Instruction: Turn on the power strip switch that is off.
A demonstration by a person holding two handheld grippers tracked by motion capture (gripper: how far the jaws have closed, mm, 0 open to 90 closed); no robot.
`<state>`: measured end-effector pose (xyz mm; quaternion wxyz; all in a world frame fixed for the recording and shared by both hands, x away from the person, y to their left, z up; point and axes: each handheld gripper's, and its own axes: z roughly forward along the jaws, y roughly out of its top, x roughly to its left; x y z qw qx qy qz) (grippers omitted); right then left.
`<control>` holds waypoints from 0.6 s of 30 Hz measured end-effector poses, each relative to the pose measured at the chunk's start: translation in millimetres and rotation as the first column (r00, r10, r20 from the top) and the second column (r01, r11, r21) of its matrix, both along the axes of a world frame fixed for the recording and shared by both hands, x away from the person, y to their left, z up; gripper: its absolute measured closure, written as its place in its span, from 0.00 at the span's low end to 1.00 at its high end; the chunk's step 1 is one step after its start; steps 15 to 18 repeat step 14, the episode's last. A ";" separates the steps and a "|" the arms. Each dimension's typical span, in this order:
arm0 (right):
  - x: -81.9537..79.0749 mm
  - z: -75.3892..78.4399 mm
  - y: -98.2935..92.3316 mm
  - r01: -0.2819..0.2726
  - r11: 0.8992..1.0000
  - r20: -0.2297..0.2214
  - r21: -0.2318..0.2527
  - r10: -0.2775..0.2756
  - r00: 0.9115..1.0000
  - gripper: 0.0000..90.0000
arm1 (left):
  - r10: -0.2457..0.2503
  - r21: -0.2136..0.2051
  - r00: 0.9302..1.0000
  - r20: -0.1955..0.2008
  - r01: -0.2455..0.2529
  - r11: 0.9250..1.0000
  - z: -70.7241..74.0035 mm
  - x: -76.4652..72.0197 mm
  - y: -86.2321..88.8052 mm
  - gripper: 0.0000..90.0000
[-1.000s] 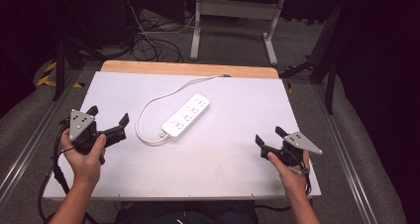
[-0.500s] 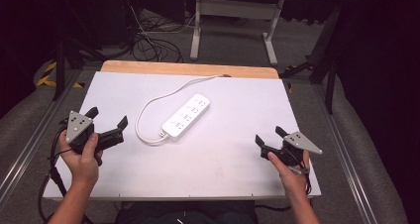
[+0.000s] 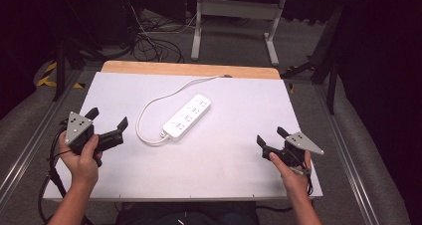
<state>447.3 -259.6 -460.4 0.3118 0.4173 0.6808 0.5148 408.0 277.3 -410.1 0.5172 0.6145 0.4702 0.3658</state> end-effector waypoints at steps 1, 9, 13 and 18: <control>0.0 0.0 0.0 0.000 1.000 0.000 0.000 0.000 1.000 0.18 | -0.002 0.002 1.000 0.000 0.002 1.000 -0.1 0.1 0.3 0.05; 0.2 0.0 0.0 0.000 1.000 -0.001 -0.001 0.000 1.000 0.18 | -0.001 -0.002 1.000 -0.002 0.001 1.000 -1.1 0.9 0.7 0.05; 0.5 -0.1 -0.3 0.000 1.000 0.000 0.000 0.000 1.000 0.18 | -0.001 -0.003 1.000 -0.004 0.001 1.000 -1.9 1.5 0.5 0.05; 0.5 -0.2 -0.3 0.000 1.000 -0.001 0.001 0.000 1.000 0.18 | -0.003 -0.002 1.000 -0.005 0.003 1.000 -1.9 1.6 0.5 0.05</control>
